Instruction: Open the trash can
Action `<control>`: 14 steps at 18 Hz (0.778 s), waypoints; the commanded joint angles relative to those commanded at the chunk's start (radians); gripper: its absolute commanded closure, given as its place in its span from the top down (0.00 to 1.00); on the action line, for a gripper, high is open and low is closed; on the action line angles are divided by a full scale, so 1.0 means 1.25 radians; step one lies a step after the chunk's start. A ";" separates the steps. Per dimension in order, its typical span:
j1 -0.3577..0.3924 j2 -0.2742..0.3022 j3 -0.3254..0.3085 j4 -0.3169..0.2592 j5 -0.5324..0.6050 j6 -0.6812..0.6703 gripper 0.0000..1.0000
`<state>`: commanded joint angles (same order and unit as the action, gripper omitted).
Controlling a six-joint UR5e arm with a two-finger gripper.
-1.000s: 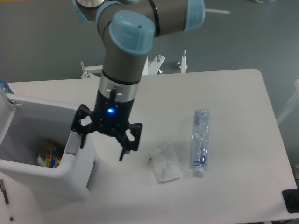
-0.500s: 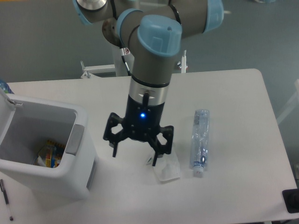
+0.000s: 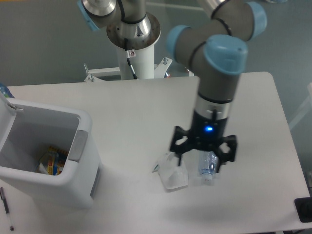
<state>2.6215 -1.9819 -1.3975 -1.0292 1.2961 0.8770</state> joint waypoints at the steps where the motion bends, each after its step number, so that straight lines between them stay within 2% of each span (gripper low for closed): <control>1: 0.003 -0.002 0.000 -0.010 0.009 0.036 1.00; 3: 0.005 -0.002 0.000 -0.023 0.053 0.104 1.00; 6: 0.004 -0.005 0.000 -0.052 0.113 0.122 1.00; 10: 0.000 -0.004 -0.004 -0.052 0.119 0.140 1.00; 14: 0.000 -0.001 -0.018 -0.052 0.140 0.253 1.00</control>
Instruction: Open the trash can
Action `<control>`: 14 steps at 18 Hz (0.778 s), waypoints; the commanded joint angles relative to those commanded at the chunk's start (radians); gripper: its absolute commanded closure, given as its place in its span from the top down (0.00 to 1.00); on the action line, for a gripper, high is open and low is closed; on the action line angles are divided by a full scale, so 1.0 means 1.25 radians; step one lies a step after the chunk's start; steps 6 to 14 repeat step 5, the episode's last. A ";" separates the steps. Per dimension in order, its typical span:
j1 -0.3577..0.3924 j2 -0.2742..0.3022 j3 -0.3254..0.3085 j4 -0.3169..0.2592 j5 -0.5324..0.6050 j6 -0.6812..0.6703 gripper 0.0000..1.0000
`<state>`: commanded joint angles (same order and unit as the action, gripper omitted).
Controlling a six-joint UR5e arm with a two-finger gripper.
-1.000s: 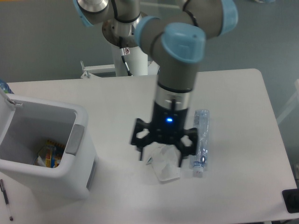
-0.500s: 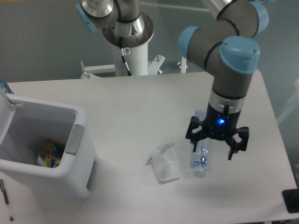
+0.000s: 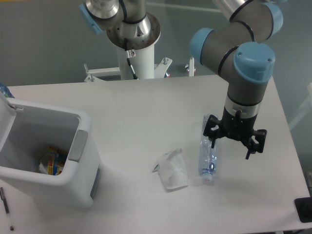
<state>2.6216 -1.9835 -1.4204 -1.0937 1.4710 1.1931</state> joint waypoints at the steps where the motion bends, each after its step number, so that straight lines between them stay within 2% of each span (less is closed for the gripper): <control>1: 0.000 0.001 -0.002 0.000 0.005 0.012 1.00; 14: 0.000 0.000 -0.006 0.002 0.005 0.017 1.00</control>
